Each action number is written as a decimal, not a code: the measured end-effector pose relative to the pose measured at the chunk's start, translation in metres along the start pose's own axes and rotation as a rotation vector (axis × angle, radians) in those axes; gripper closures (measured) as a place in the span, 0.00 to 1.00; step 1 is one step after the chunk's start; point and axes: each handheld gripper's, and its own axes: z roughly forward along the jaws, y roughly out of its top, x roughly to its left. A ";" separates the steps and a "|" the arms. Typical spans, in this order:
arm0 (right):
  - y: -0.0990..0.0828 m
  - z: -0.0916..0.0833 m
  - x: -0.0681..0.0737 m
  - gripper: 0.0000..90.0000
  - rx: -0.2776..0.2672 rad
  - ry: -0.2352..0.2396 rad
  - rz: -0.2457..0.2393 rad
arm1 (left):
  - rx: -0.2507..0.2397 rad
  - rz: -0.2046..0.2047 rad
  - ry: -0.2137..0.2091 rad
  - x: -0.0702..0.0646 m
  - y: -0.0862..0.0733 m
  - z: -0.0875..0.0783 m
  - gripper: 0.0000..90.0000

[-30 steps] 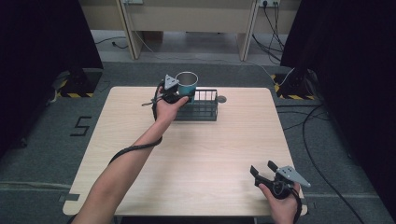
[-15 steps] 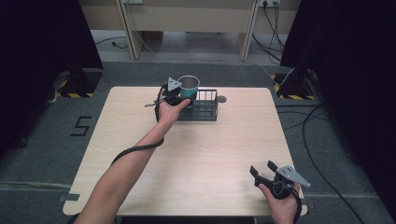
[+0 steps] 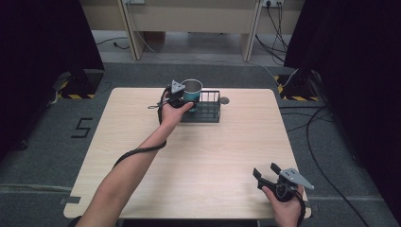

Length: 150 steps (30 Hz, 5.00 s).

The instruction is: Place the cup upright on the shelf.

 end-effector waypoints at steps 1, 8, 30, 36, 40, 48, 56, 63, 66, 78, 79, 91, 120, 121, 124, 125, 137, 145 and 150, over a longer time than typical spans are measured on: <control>0.000 0.000 0.000 0.22 0.000 0.000 0.000 | 0.003 0.000 -0.001 0.000 0.000 0.000 0.18; 0.000 0.000 0.000 0.22 0.000 0.000 0.000 | 0.011 -0.006 0.001 0.001 -0.002 0.001 0.18; 0.000 0.000 0.000 0.22 0.004 0.003 -0.003 | 0.029 0.002 -0.010 0.001 0.000 -0.006 0.16; 0.000 0.000 0.001 0.22 0.007 0.004 0.002 | 0.027 0.013 -0.016 0.002 0.000 -0.013 0.16; 0.000 0.000 0.001 0.22 0.009 0.003 0.003 | 0.017 0.016 -0.022 0.003 0.000 -0.020 0.16; 0.000 0.001 0.001 0.22 0.009 0.002 0.009 | 0.014 0.035 -0.018 0.005 -0.001 -0.036 0.16; 0.000 0.001 0.001 0.22 0.011 0.000 0.008 | 0.009 0.048 -0.022 0.004 -0.004 -0.054 0.16; 0.000 0.001 0.000 0.22 0.009 -0.003 -0.002 | -0.015 0.058 -0.022 0.005 -0.007 -0.072 0.16; 0.000 0.001 0.001 0.22 0.010 -0.002 0.009 | -0.017 0.064 -0.022 0.005 -0.009 -0.079 0.16; 0.000 0.001 0.000 0.22 0.005 -0.004 0.002 | -0.032 0.059 -0.053 0.005 -0.018 -0.106 0.16; 0.000 0.000 0.001 0.22 0.006 -0.006 0.005 | -0.033 0.059 -0.054 0.005 -0.019 -0.108 0.16; 0.000 0.000 0.001 0.22 0.006 -0.010 0.001 | -0.058 0.065 -0.046 0.009 -0.030 -0.137 0.16; 0.000 0.000 0.001 0.22 0.004 -0.015 -0.002 | -0.065 0.058 -0.059 0.013 -0.078 -0.201 0.16; 0.000 0.000 0.001 0.22 0.005 -0.015 -0.001 | -0.064 0.056 -0.059 0.013 -0.079 -0.203 0.16; 0.000 0.000 0.001 0.22 0.004 -0.015 -0.001 | -0.063 0.046 -0.062 0.016 -0.083 -0.210 0.16; 0.000 0.000 0.001 0.22 0.003 -0.015 -0.001 | -0.064 0.047 -0.062 0.017 -0.084 -0.212 0.16; 0.000 0.000 0.001 0.22 0.003 -0.016 -0.003 | -0.055 0.048 -0.044 0.027 -0.101 -0.239 0.16; 0.000 0.000 0.001 0.22 0.002 -0.021 -0.009 | -0.026 0.047 -0.036 0.031 -0.123 -0.259 0.16; 0.000 0.000 0.002 0.22 0.003 -0.023 -0.010 | -0.018 0.041 -0.017 0.033 -0.140 -0.269 0.16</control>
